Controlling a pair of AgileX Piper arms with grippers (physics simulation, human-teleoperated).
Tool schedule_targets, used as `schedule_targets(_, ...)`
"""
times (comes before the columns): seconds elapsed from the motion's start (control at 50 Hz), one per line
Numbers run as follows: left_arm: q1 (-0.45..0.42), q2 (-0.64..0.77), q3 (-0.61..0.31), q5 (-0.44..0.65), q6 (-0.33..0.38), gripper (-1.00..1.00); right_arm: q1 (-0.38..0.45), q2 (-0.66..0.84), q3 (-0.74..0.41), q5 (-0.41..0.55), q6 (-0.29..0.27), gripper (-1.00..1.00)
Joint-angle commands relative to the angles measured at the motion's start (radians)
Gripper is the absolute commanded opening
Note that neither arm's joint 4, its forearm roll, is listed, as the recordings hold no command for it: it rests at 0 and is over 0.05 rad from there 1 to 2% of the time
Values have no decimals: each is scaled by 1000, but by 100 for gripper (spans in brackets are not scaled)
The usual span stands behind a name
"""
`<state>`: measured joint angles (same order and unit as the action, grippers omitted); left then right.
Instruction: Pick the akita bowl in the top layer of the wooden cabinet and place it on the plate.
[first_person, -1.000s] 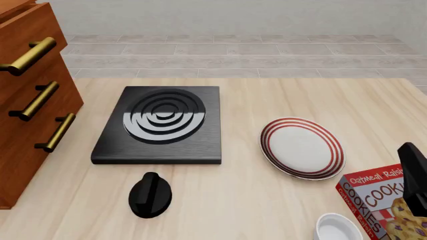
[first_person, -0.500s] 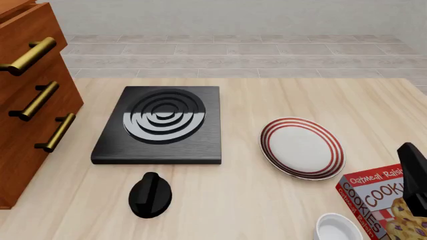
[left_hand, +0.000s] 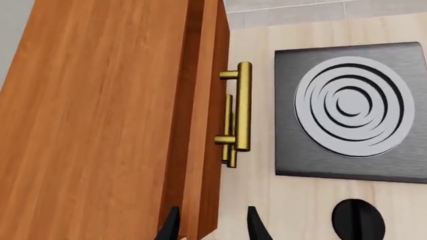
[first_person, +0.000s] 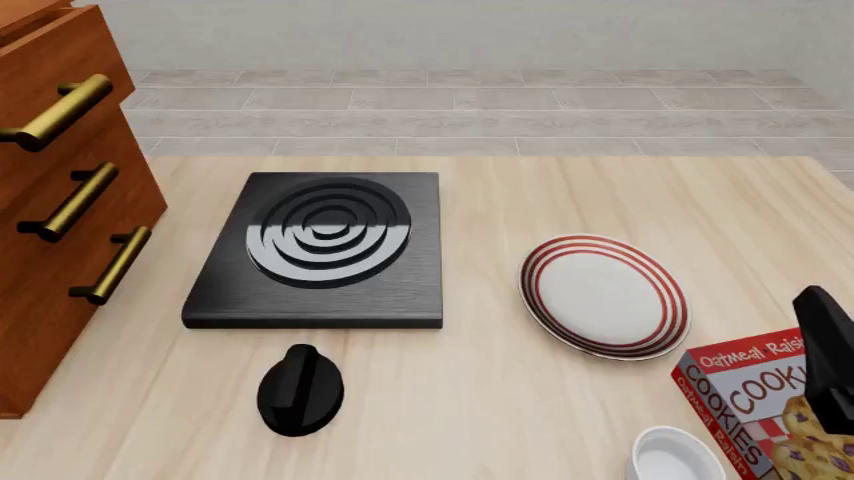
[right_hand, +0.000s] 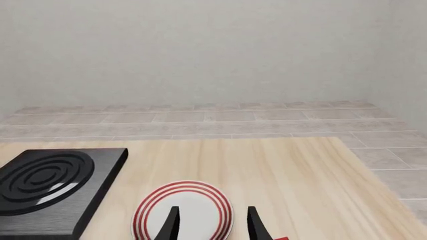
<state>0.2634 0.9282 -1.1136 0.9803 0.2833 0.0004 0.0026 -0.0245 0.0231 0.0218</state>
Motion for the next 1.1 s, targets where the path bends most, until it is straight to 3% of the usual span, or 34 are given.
schedule_targets(0.02, 9, 1, 31, -14, -6, 100, 1, -1, 1, 2, -4, 100)
schedule_targets(0.72, -20, 68, 22, 42, -42, 100, 1, -1, 0, 2, 1, 100)
schedule_targets(0.84, 7, 87, -4, 49, 6, 100, 2, 5, -1, -2, 1, 100)
schedule_targets(1.1, 16, 131, 11, 50, 22, 100, 0, -1, 0, 1, 6, 100)
